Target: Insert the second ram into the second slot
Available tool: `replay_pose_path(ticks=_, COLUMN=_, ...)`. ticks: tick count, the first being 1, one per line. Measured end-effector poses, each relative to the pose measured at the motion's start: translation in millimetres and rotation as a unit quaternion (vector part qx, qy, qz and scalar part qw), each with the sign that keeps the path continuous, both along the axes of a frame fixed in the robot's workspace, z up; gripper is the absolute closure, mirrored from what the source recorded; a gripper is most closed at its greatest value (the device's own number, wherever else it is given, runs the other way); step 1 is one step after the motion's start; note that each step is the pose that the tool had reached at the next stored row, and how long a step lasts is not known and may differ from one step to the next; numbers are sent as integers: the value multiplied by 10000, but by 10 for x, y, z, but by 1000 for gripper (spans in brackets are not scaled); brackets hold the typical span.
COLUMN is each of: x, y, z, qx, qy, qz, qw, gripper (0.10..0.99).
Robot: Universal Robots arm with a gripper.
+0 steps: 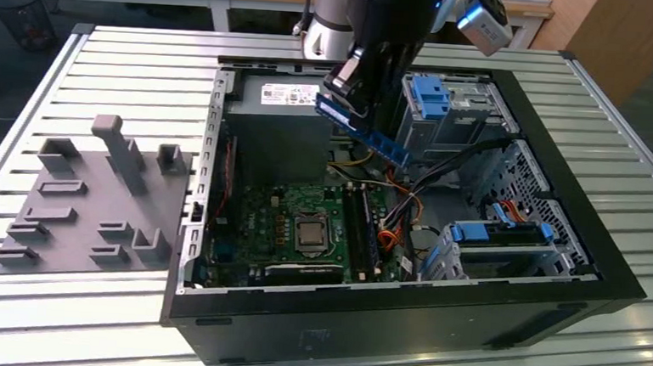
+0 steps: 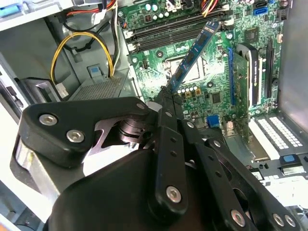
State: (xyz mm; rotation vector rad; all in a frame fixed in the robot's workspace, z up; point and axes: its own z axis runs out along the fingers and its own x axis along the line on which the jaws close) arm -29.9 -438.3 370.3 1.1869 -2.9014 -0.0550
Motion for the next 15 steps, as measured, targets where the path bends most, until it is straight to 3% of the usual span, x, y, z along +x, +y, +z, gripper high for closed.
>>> replay_pose_path(ticks=15, x=0, y=0, z=-2, qx=0, qy=0, qz=-314, qw=9995, gripper=973)
